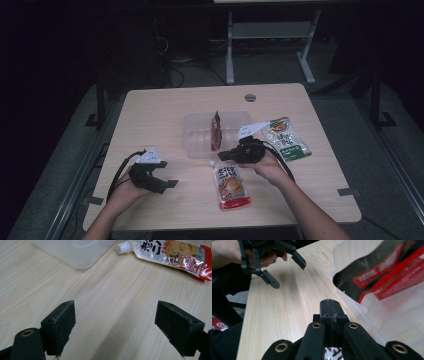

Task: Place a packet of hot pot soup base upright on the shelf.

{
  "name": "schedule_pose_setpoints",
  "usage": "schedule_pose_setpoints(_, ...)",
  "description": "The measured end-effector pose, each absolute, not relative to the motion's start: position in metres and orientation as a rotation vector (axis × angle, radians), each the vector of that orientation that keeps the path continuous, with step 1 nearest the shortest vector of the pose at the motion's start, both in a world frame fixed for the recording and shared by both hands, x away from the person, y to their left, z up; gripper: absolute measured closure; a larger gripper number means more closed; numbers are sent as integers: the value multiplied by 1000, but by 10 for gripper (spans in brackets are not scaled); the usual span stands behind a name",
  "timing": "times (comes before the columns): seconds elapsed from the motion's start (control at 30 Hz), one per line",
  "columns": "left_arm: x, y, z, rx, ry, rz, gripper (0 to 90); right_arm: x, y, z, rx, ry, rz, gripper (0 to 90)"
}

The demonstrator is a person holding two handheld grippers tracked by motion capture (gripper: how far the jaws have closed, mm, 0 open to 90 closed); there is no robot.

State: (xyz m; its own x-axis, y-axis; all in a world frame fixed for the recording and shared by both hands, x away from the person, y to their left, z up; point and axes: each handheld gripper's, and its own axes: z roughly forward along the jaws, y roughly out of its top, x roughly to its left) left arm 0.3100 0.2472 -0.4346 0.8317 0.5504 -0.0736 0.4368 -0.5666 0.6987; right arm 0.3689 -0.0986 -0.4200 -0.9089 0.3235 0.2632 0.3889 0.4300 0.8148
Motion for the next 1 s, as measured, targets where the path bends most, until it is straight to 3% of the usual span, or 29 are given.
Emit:
schedule_pose_setpoints(0.57, 301, 255, -436, 2270, 748, 217, 162, 377, -98, -406, -657, -2595, -1596, 891)
schedule_pose_setpoints(1.0, 299, 257, -435, 2263, 754, 221, 162, 357, -121, -401, -722, -2708, -1522, 604)
